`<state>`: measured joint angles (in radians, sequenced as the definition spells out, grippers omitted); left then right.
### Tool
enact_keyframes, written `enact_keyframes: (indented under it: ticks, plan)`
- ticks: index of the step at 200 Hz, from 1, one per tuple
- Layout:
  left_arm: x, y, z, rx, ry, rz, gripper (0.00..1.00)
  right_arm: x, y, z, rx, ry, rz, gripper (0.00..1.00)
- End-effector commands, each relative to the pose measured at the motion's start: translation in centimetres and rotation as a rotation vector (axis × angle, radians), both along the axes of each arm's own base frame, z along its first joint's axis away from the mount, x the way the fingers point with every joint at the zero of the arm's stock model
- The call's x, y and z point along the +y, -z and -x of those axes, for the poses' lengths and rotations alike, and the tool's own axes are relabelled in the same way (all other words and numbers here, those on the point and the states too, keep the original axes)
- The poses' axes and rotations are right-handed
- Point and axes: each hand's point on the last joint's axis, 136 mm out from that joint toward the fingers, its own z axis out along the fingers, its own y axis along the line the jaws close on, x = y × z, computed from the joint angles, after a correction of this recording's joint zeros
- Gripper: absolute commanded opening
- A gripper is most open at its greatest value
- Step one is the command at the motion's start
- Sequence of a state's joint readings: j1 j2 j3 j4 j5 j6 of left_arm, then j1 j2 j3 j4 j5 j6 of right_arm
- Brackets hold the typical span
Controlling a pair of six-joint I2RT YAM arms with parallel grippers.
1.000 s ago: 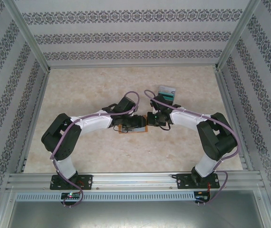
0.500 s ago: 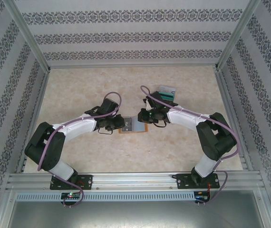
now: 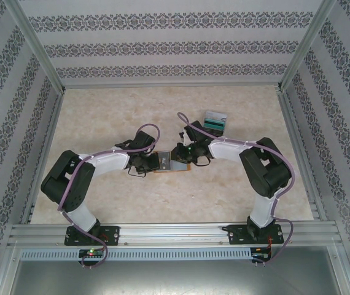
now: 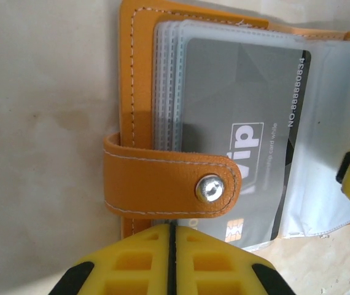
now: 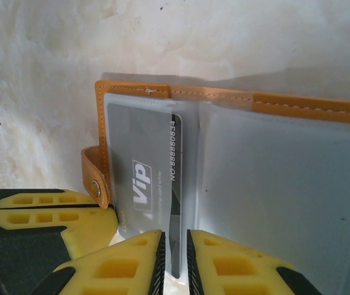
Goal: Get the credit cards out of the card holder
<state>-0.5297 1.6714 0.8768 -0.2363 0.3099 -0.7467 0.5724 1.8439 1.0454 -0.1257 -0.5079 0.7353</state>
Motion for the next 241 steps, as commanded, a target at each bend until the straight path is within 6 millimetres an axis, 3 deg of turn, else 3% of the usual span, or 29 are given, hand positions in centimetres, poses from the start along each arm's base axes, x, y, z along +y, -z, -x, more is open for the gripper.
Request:
enact_keyframes:
  ticks: [1, 38, 118, 150, 241]
  plan:
    - [0.1, 0.6, 0.0, 0.01, -0.018, 0.005, 0.05, 1.3, -0.3, -0.2, 0.013, -0.014, -0.042, 0.19]
    - [0.1, 0.7, 0.2, 0.015, -0.02, 0.006, 0.05, 1.4, 0.8, 0.1, 0.043, -0.017, -0.034, 0.19]
    - [0.1, 0.8, 0.3, 0.02, -0.024, 0.015, 0.05, 2.2, 0.9, 0.2, 0.051, -0.044, -0.039, 0.18]
    - [0.0, 0.8, 0.3, 0.021, -0.023, 0.017, 0.05, 1.8, 1.4, 0.3, 0.056, -0.035, -0.012, 0.18]
    - [0.0, 0.7, 0.3, 0.022, -0.019, 0.015, 0.05, 0.1, 0.4, 0.1, 0.021, -0.01, 0.016, 0.18]
